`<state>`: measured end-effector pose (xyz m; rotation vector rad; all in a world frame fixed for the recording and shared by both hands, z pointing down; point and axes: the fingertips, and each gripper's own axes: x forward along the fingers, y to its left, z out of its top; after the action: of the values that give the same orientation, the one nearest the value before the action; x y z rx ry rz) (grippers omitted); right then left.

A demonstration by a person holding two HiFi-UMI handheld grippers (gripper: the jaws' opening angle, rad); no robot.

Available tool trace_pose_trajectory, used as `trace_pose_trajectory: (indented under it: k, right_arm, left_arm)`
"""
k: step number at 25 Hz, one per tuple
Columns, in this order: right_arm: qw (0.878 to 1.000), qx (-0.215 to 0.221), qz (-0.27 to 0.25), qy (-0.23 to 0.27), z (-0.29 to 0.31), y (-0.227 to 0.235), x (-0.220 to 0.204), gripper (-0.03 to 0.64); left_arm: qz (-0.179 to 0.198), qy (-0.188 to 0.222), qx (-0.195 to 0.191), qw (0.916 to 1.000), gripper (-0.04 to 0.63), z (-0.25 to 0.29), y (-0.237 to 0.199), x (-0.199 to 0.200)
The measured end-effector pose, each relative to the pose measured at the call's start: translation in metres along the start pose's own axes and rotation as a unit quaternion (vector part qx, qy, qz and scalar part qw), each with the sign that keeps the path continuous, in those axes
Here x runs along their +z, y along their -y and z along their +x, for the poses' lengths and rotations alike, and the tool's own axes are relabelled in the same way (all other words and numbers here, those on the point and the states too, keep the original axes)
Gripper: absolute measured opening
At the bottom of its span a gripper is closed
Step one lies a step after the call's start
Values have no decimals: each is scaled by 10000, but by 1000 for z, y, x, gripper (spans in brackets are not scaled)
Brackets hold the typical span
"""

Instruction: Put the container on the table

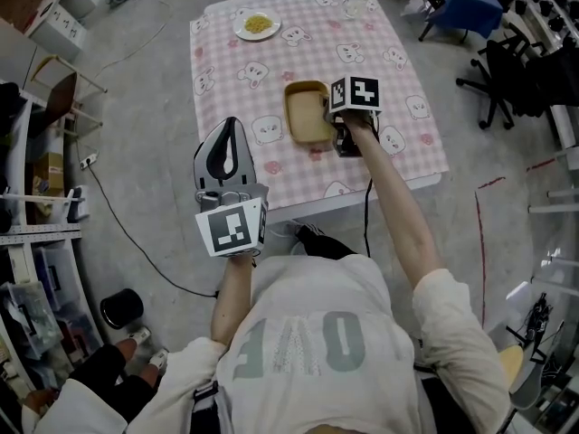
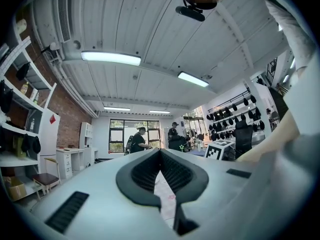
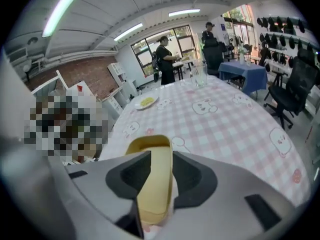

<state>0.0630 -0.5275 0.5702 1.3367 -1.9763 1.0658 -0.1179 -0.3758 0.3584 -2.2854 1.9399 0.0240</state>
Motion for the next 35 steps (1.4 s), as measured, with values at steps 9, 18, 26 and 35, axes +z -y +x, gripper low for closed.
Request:
trace_pose_trajectory:
  k: [9, 18, 26, 35]
  right_arm:
    - [9408, 379, -1362, 3080, -151, -69, 69, 62]
    - [8744, 98, -1896, 4466, -243, -98, -20, 35]
    - [8873, -111, -1819, 4237, -242, -88, -61, 29]
    - [8831, -85, -1760, 4348, -249, -89, -55, 29]
  left_arm:
    - [125, 246, -189, 9994, 28, 2, 10, 22]
    - [92, 371, -222, 9990, 28, -20, 16, 22]
    - [-7, 235, -159, 9996, 28, -34, 14, 10]
    - [0, 255, -233, 9994, 28, -32, 19, 13]
